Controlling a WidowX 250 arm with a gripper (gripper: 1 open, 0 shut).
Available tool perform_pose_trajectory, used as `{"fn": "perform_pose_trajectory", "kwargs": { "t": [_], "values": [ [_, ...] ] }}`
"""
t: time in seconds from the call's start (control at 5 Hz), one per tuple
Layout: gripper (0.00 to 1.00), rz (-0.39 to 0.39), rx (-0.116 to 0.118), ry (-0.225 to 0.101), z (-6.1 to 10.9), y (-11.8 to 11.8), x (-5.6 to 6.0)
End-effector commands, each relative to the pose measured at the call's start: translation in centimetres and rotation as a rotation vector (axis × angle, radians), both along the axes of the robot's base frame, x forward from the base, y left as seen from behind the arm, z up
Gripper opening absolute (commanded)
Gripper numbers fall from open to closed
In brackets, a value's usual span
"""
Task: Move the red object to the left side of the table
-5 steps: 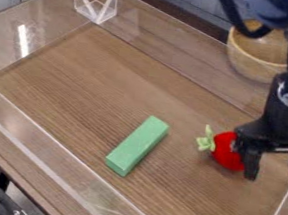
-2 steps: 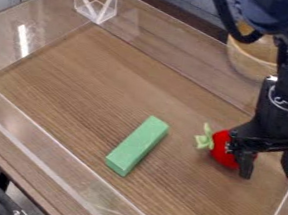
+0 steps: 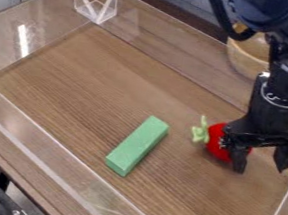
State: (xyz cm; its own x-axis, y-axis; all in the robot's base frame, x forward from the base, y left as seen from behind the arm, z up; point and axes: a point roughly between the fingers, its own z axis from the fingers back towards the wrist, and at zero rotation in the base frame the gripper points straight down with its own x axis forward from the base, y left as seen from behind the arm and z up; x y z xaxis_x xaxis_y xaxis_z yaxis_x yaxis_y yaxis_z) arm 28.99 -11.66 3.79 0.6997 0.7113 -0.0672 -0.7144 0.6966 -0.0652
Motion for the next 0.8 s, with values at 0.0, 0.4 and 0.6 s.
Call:
{"fn": "perform_pose_trajectory", "kwargs": {
  "t": [0.0, 0.4, 0.6],
  "values": [
    [1.0, 0.014, -0.001, -0.031, 0.8, 0.5, 1.0],
    [1.0, 0.05, 0.009, -0.029, 0.4, 1.2, 1.6],
    [1.0, 0.07, 0.014, -0.03, 0.2, 1.5, 1.8]
  ]
}}
